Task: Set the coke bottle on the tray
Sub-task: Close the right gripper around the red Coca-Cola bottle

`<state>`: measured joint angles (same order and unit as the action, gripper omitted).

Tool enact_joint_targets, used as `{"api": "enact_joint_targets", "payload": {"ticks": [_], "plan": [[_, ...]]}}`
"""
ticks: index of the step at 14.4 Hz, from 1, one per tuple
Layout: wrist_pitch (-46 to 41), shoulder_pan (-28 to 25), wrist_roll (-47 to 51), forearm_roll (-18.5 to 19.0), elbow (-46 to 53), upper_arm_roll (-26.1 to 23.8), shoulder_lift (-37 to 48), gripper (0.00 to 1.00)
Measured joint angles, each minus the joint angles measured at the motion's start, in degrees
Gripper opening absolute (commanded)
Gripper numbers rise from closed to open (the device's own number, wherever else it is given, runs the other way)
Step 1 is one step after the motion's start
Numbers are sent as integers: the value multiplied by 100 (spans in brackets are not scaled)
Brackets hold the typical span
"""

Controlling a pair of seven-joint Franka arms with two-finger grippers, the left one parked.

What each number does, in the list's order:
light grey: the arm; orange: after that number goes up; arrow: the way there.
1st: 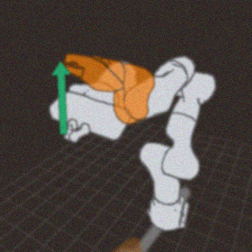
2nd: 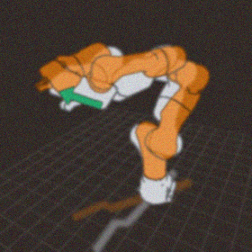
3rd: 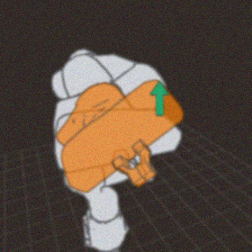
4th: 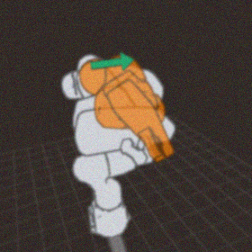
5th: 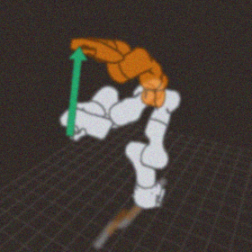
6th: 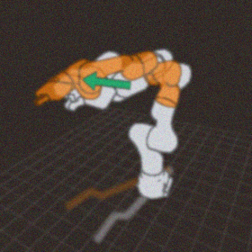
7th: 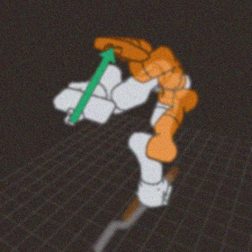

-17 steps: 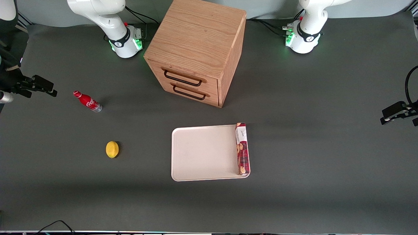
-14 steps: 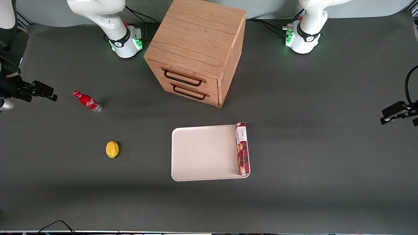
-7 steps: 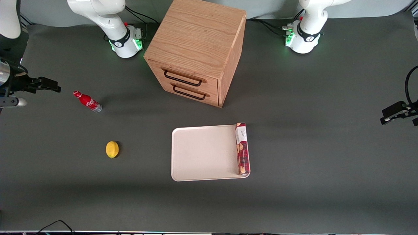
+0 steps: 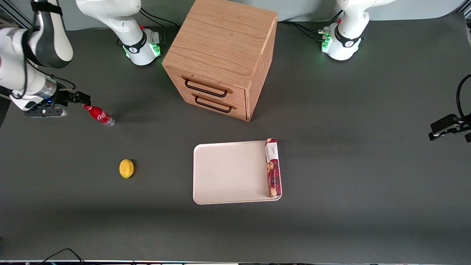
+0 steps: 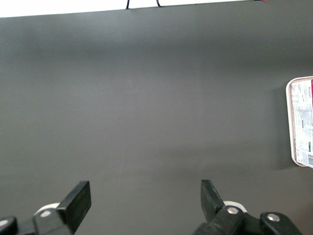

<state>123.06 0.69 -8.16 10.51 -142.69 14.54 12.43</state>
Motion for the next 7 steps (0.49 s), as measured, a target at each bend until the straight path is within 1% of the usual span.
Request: {"api": "enact_joint_targets", "payload": {"ticks": [1, 2, 3, 4, 5, 6, 7], "plan": [[267, 8, -13, 17, -236, 77, -1, 100], [436, 10, -15, 29, -379, 132, -1, 88], [525, 10, -18, 33, -454, 171, 0, 72], [553, 10, -21, 34, -477, 186, 0, 53], [581, 10, -24, 34, -483, 191, 0, 37], [606, 10, -27, 34, -484, 192, 0, 26], [620, 10, -32, 34, -484, 192, 0, 17]]}}
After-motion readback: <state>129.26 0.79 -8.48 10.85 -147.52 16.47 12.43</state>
